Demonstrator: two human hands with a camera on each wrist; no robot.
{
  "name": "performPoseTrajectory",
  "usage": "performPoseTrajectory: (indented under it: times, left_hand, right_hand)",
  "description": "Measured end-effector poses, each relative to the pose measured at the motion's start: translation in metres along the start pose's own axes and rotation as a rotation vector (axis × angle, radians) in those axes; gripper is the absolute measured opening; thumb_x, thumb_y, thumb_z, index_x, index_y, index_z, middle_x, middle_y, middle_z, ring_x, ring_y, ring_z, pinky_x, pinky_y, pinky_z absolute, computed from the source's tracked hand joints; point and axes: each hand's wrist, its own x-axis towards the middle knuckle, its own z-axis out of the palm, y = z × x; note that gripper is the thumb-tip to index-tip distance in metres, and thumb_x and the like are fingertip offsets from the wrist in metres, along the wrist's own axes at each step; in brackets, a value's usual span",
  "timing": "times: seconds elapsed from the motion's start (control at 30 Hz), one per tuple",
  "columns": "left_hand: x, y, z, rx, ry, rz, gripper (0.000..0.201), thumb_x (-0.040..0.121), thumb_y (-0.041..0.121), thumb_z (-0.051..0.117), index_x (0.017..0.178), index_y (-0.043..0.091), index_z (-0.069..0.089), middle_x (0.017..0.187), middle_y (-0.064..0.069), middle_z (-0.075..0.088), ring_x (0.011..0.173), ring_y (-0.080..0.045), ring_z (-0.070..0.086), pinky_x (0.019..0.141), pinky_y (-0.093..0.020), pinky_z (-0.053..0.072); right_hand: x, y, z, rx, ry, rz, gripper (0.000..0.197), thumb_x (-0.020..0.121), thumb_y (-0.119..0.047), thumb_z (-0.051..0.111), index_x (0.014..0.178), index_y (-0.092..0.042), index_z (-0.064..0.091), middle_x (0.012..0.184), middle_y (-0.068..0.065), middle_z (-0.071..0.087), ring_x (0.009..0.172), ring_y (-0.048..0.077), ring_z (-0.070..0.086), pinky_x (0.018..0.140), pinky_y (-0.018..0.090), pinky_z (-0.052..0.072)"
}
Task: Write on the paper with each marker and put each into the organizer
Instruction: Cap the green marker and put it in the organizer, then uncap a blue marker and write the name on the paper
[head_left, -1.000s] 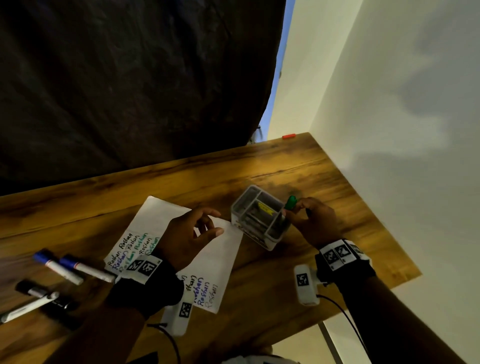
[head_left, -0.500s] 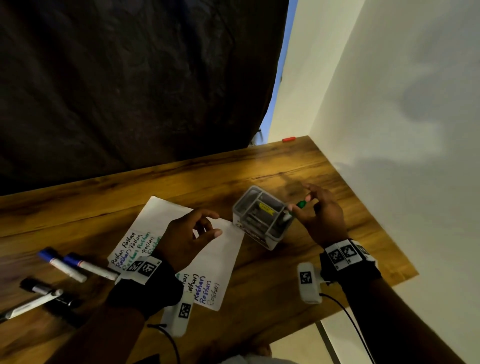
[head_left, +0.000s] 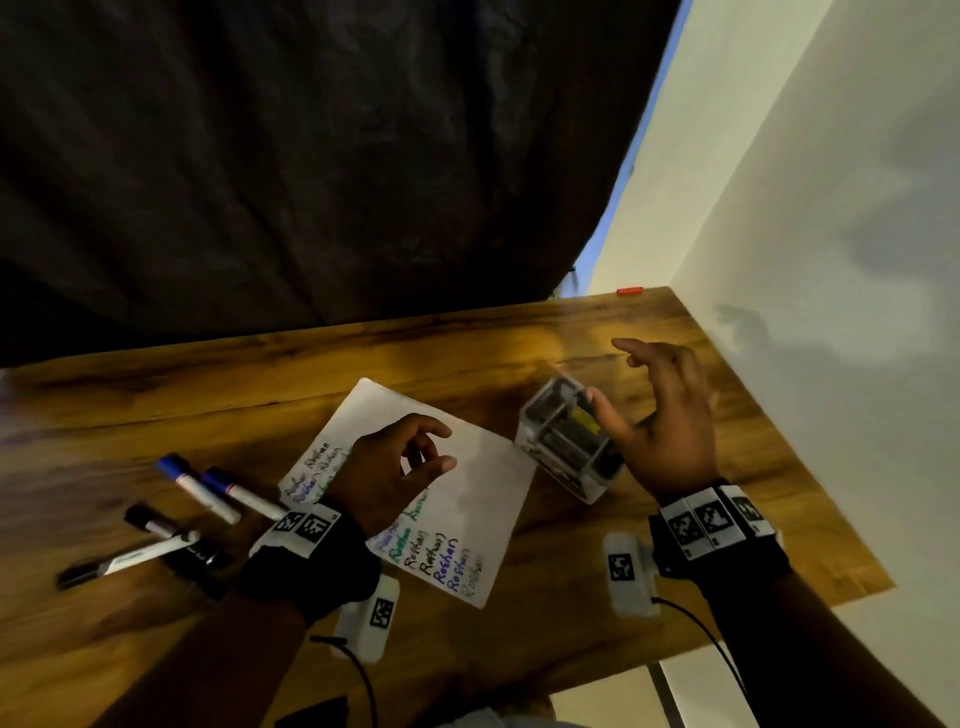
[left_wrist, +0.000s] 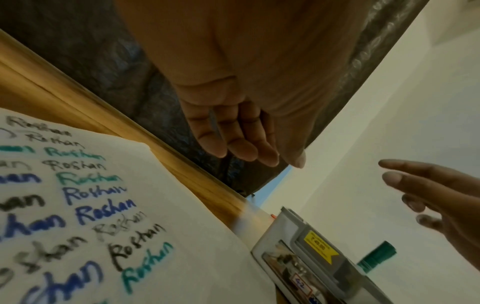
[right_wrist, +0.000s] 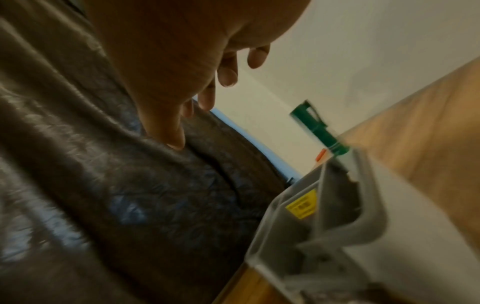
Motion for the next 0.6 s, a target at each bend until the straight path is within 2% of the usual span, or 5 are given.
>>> performPoseTrajectory:
  times: [0.17,0.33,0.43,0.5,0.6]
  left_hand:
    - [-0.029,-0.028,-0.031,0.03,0.033,-0.108,0.024,0.088,0.039,0.066,0.11,0.035,0.056,0.086,0.014,0.066,0.082,-0.002,0.062,0.074,-0.02,0.048]
    - [-0.071,-0.074,-0.068,0.134,0.127,-0.234,0.025,0.089,0.032,0.067,0.113,0.028,0.058,0.085,0.013,0.066,0.075,0.001,0.062,0.072,-0.024,0.052]
    - [-0.095,-0.096,-0.085,0.132,0.186,-0.273,0.009,0.096,0.016,0.059,0.103,0.013,0.064,0.076,0.007,0.063,0.061,0.005,0.062,0.063,-0.015,0.052]
    - [-0.113,-0.101,-0.097,0.034,0.22,-0.376,0.015,0.099,0.014,0.05,0.102,0.006,0.063,0.073,0.003,0.067,0.057,-0.002,0.066,0.058,-0.019,0.056]
    - [-0.133,-0.122,-0.11,-0.03,0.293,-0.413,0.012,0.095,0.01,0.06,0.105,0.016,0.063,0.086,0.003,0.067,0.07,0.004,0.065,0.063,-0.01,0.05]
  right_hand:
    - [-0.002,-0.06,0.056,0.044,-0.189,-0.181,0.036,0.084,-0.052,0.062,0.112,-0.03,0.061,0.116,-0.002,0.056,0.109,0.022,0.053,0.091,0.052,0.045]
    - [-0.022,-0.118,0.126,0.045,-0.523,-0.295,0.022,0.085,-0.051,0.056,0.103,-0.04,0.06,0.094,-0.021,0.055,0.099,0.008,0.053,0.089,0.042,0.039]
    - [-0.037,-0.148,0.167,0.117,-0.7,-0.344,0.019,0.082,-0.047,0.056,0.098,-0.038,0.062,0.088,-0.018,0.065,0.09,0.007,0.06,0.087,0.042,0.047]
    - [-0.047,-0.168,0.192,0.111,-0.774,-0.367,0.019,0.082,-0.045,0.059,0.097,-0.035,0.065,0.087,-0.014,0.069,0.087,0.008,0.063,0.086,0.042,0.048]
    - [-0.055,-0.197,0.223,0.004,-0.853,-0.377,0.018,0.084,-0.042,0.063,0.098,-0.031,0.066,0.093,-0.01,0.071,0.095,0.014,0.063,0.09,0.04,0.041]
